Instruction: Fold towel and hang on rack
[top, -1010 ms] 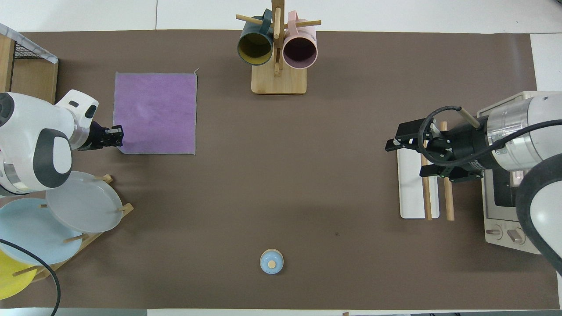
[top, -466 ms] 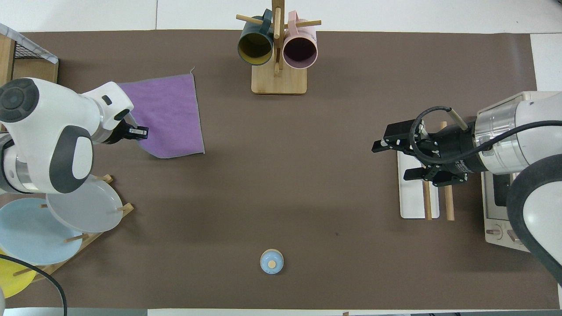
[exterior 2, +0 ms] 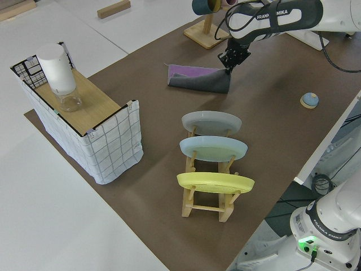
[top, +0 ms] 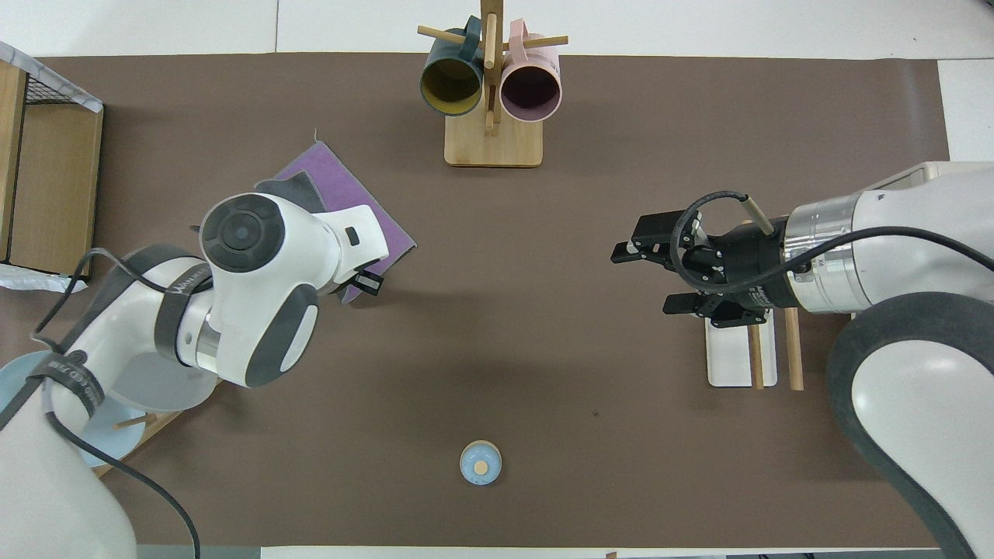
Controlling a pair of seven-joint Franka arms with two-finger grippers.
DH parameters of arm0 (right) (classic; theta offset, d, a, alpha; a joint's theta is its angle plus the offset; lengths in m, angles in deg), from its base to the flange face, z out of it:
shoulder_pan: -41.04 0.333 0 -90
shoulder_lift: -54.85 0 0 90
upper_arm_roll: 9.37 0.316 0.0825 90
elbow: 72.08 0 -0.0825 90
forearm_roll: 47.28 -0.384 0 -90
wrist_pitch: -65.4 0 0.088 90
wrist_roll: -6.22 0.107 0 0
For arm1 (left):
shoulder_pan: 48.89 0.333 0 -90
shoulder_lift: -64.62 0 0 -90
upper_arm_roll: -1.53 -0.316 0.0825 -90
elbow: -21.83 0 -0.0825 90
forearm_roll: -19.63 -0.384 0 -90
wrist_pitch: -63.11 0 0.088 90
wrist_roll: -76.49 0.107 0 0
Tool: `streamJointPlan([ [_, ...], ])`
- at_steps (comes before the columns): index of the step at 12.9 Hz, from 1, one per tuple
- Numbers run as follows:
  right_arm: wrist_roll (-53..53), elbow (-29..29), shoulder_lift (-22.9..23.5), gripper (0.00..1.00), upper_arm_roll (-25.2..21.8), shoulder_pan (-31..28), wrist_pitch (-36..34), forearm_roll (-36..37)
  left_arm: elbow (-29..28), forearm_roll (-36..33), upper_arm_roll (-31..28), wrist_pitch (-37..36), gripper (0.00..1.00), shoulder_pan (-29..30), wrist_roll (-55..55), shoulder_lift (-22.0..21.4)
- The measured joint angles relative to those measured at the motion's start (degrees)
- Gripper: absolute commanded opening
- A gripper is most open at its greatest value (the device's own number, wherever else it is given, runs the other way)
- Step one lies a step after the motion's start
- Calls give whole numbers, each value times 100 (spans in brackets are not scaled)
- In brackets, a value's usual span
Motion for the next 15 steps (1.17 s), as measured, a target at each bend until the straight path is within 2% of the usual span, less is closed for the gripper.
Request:
streamJointPlan([
  [3, 3, -5, 0, 100, -12, -6, 3, -2, -17, -172, -11, 256, 0, -109, -97, 334],
  [11, 3, -9, -2, 100, -3, 41, -16, -6, 136, -174, -78, 510, 0, -99, -406, 407],
  [15, 3, -10, -3, 100, -3, 45, -19, -6, 554, -174, -73, 609, 0, -103, -850, 719],
])
